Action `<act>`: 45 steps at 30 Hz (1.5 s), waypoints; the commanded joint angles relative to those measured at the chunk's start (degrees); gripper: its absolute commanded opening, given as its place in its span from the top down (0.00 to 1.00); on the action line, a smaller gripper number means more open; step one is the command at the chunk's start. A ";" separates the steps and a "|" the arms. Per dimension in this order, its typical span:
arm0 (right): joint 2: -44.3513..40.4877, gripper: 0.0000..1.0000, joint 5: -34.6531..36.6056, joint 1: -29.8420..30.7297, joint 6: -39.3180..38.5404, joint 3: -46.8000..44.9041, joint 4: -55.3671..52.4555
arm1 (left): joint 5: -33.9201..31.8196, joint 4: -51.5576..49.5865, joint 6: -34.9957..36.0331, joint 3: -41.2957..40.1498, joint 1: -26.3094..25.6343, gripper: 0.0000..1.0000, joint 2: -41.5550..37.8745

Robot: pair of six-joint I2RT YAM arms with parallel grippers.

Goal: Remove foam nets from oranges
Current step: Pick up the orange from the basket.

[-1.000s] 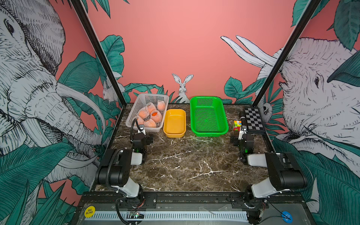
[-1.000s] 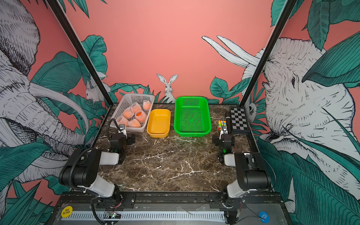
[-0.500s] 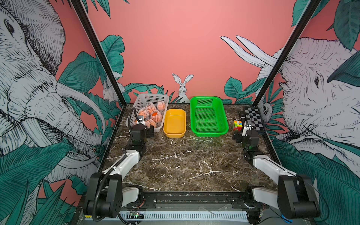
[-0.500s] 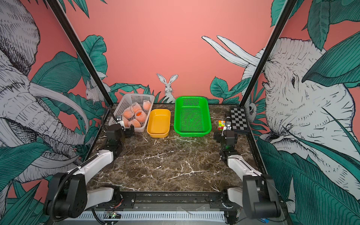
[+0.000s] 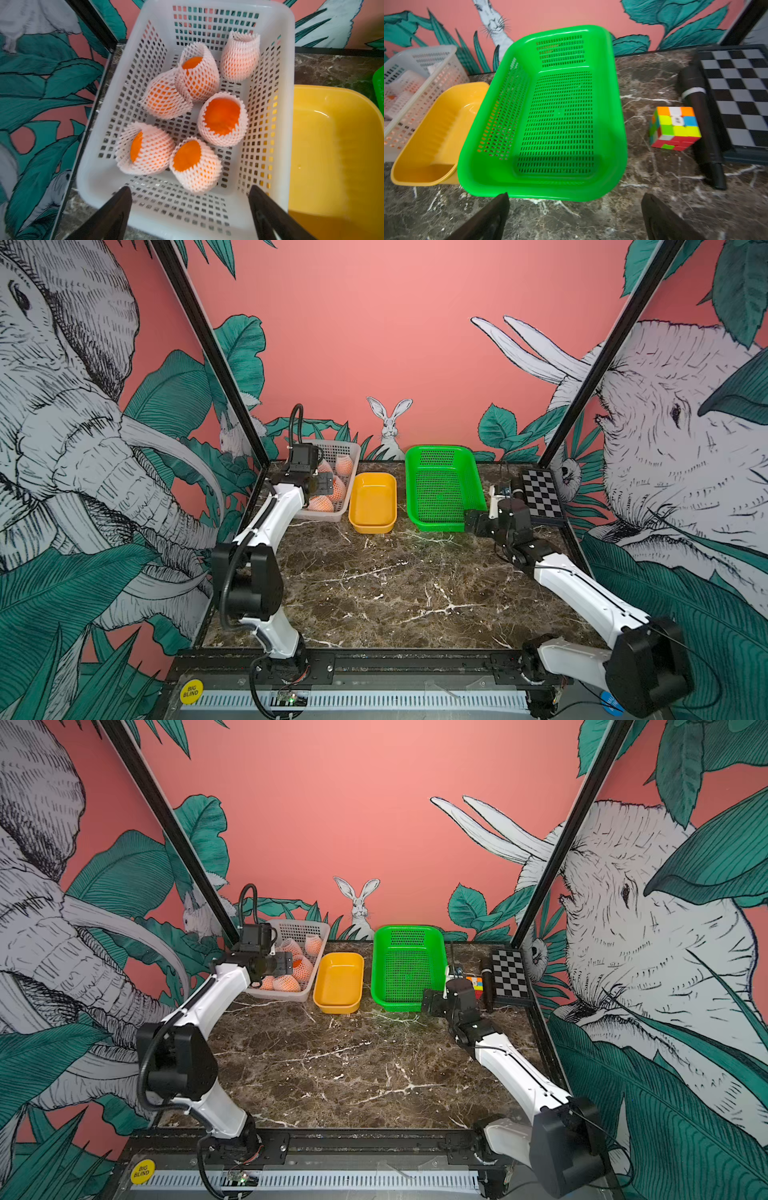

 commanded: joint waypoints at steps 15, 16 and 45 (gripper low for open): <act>7.63 0.01 0.06 5.15 -2.91 7.82 -5.52 | 5.60 -19.47 -4.42 27.83 0.23 0.11 19.84; 7.81 0.01 0.16 5.13 -3.03 7.94 -5.50 | 5.62 -20.23 -4.87 29.39 0.24 0.11 21.05; 15.17 0.01 -1.17 5.21 -4.19 13.48 -6.86 | 9.03 -21.96 -6.24 42.15 0.77 0.04 35.43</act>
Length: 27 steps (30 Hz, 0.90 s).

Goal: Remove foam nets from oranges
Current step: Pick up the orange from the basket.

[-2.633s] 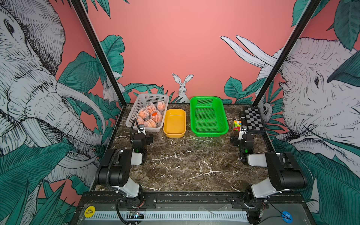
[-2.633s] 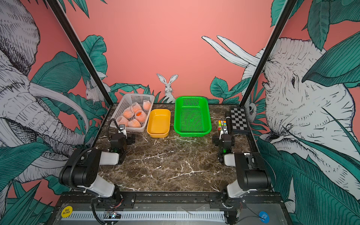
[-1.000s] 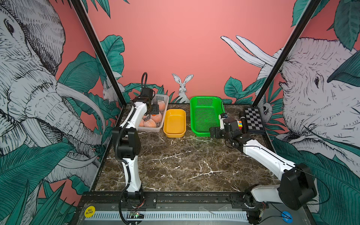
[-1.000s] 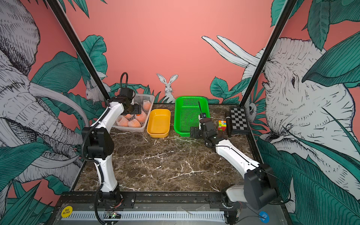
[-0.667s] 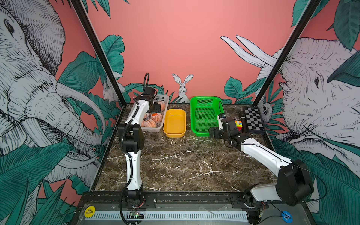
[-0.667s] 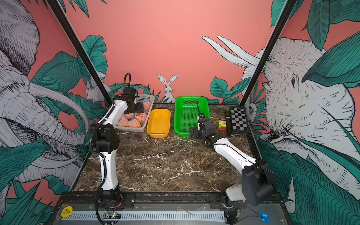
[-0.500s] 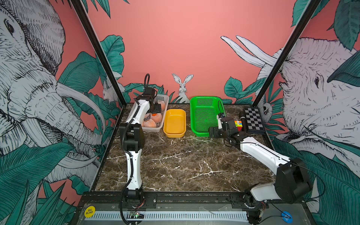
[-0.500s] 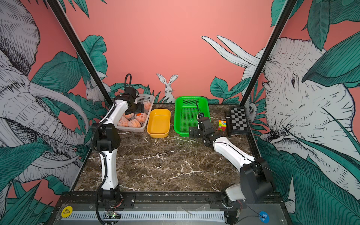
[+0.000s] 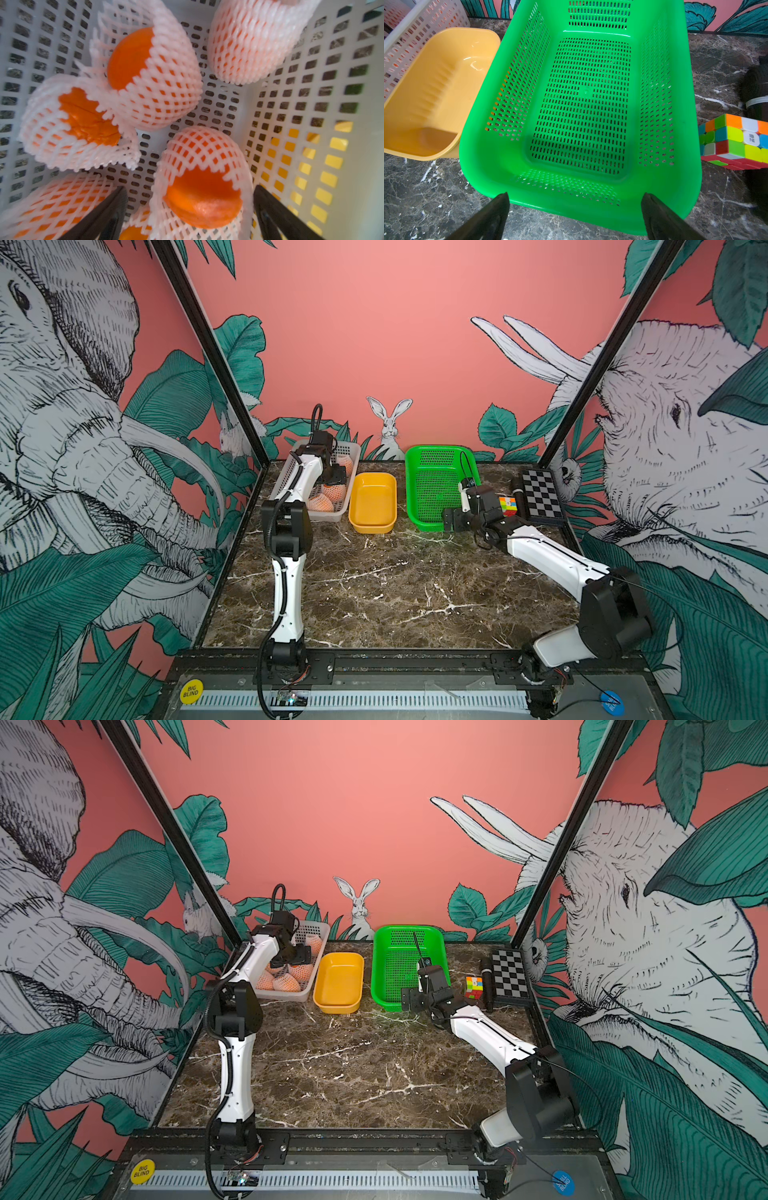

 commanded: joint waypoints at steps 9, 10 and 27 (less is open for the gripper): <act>2.12 0.01 -1.54 0.41 0.32 1.94 0.39 | 2.48 -1.62 -0.78 0.00 0.41 0.11 -0.36; 2.31 0.01 -1.65 0.41 0.40 2.12 0.42 | 2.24 -1.61 -0.68 -0.33 0.37 0.12 -0.51; 2.82 0.01 -2.63 0.97 0.83 2.69 0.40 | 0.65 0.27 1.10 -1.65 0.41 0.04 1.12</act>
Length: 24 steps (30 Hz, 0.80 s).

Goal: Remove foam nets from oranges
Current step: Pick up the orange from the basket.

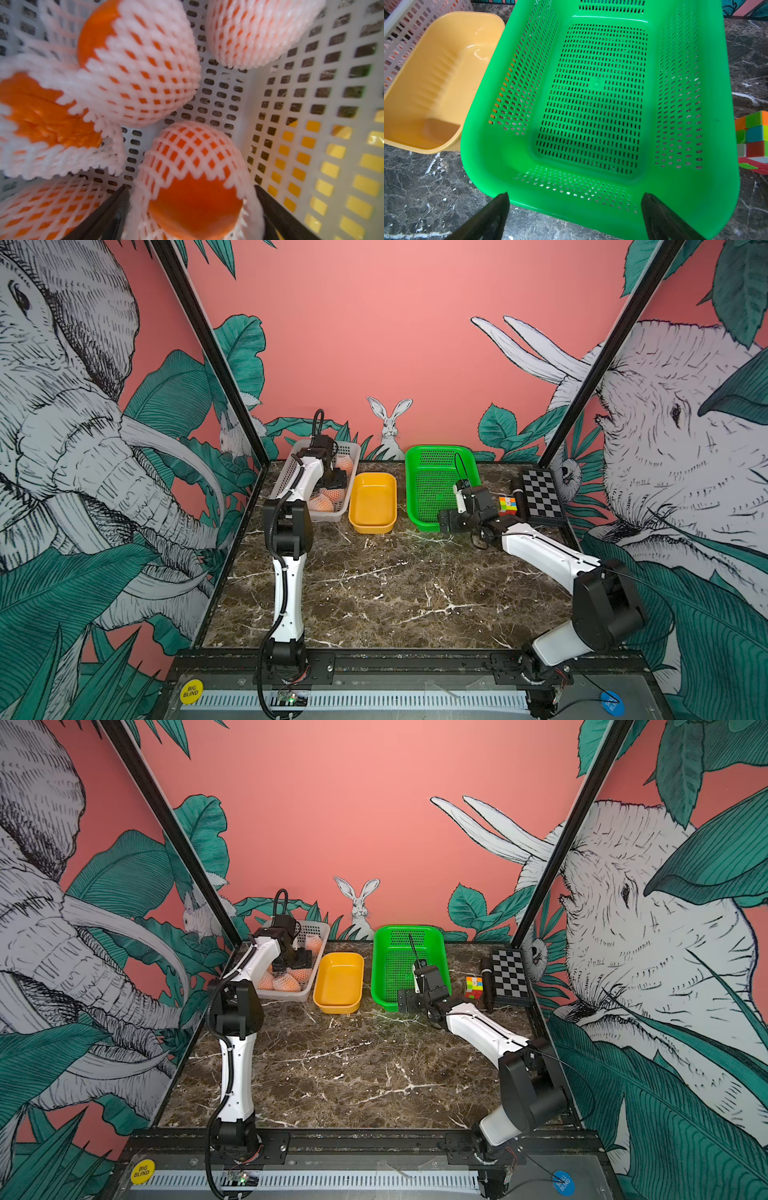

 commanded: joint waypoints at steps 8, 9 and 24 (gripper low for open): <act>-0.02 0.01 -0.61 0.81 0.81 1.99 0.38 | -0.08 1.46 0.14 0.36 0.42 0.01 1.69; -0.01 0.01 -0.55 0.90 0.90 2.06 0.43 | -0.05 1.40 0.14 0.61 0.37 0.01 1.95; 0.32 0.01 -0.61 1.44 0.77 2.71 0.33 | -0.91 1.75 0.11 1.15 1.11 0.18 2.81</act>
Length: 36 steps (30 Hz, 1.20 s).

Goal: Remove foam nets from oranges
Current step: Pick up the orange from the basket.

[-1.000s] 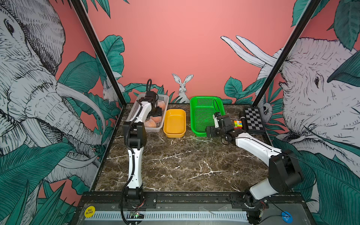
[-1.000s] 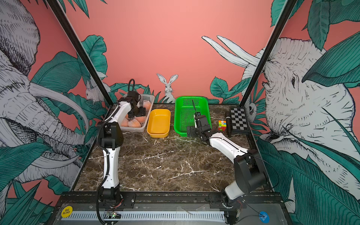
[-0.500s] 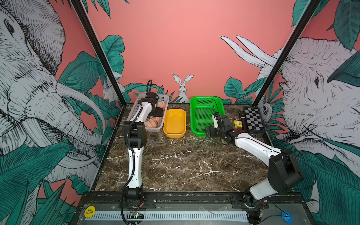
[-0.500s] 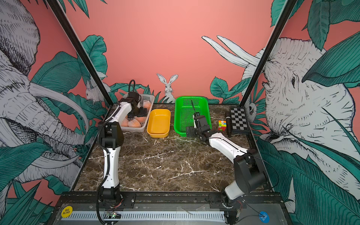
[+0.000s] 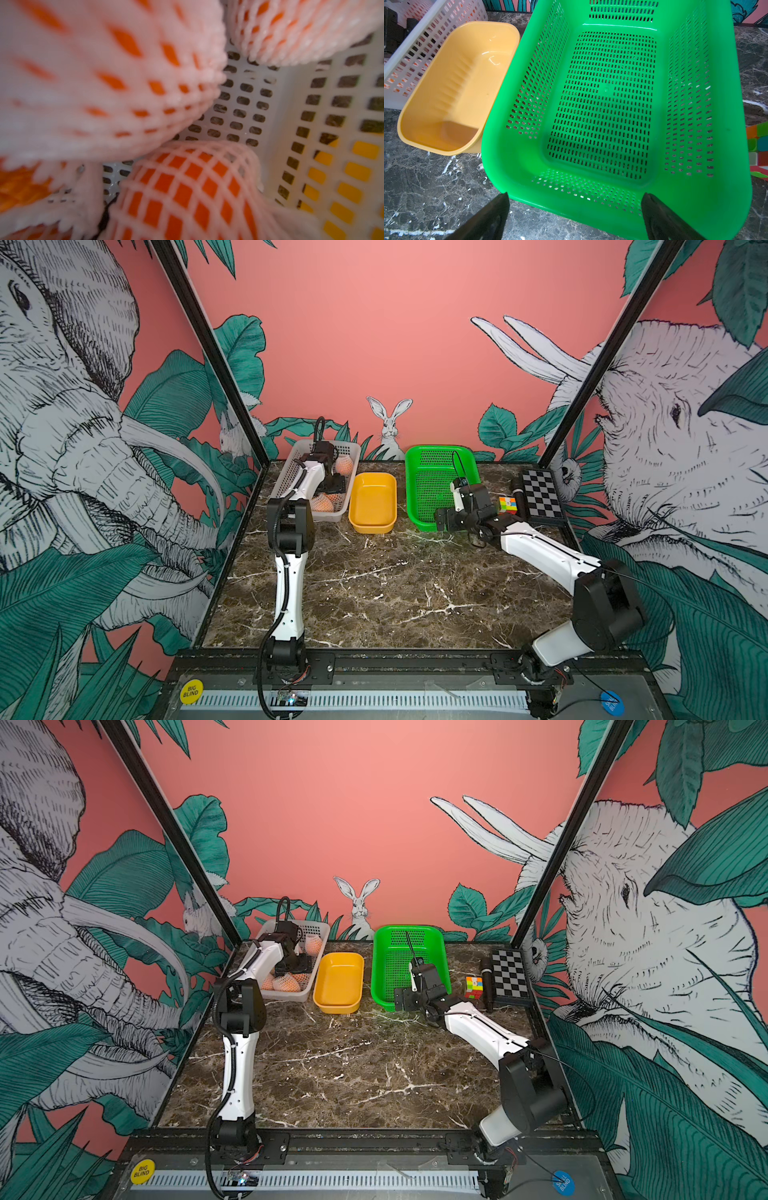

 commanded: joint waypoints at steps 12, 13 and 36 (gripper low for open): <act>0.07 0.01 0.32 0.46 -0.38 2.04 0.18 | -1.28 -1.40 0.52 0.32 0.88 0.35 -5.05; 0.02 0.01 0.35 0.48 -0.38 1.90 0.21 | -1.27 -1.32 0.50 0.21 1.03 0.36 -5.24; -0.39 0.01 -6.29 0.57 -2.22 4.36 0.44 | 0.17 -2.90 0.56 0.44 1.38 0.43 -11.78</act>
